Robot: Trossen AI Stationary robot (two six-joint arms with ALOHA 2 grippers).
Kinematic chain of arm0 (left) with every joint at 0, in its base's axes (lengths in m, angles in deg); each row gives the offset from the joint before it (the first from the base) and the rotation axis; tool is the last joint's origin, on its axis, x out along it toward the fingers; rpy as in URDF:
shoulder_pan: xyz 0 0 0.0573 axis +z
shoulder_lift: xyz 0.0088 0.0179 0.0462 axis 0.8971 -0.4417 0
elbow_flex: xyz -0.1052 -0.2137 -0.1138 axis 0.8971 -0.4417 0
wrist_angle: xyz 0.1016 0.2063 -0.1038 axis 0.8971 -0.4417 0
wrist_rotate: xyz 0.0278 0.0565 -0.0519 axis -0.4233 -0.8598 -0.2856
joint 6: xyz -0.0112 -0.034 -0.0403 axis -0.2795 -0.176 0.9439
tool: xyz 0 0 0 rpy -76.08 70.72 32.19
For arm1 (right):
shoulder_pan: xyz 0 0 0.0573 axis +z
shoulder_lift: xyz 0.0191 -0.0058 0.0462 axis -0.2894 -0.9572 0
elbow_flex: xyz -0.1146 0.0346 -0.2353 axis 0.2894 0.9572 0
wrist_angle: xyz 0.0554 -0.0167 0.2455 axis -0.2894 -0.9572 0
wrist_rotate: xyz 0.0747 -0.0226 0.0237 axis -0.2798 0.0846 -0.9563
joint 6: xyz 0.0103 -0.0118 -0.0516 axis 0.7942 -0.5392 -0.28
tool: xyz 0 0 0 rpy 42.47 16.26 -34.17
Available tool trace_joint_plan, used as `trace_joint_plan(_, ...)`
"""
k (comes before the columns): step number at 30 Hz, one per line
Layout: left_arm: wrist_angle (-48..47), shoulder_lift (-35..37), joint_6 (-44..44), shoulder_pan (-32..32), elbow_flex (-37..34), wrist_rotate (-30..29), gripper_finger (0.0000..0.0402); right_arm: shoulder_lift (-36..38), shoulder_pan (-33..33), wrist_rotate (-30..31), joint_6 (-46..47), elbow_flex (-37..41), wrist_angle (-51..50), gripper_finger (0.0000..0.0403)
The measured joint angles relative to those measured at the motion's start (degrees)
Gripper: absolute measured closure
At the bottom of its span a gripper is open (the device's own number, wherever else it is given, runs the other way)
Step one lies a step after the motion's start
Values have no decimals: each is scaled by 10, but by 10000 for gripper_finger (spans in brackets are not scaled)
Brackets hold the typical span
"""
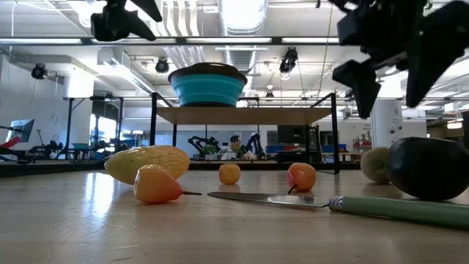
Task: Pick & Place Fruit
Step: Put the kiwi into the blue strainer bowl on the shelf
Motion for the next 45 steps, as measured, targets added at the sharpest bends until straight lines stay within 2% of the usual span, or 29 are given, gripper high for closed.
trace_joint_plan(11, 11, 0, 47, -36, -60, -14, 221, -100, 3, 8, -25, 0, 1, 85)
trace_joint_plan(18, 34, 0, 50, -37, -79, -13, 221, -132, 3, 47, -39, 3, -3, 65)
trace_joint_plan(25, 41, 0, 51, -37, -85, -13, 221, -147, 3, 54, -47, 1, -6, 40)
trace_joint_plan(35, 45, 0, 48, -37, -85, -13, 221, -130, 3, 67, 16, 1, -21, 39)
trace_joint_plan(45, 45, 0, 46, -37, -85, -13, 221, -122, 3, 67, 37, 1, -22, 39)
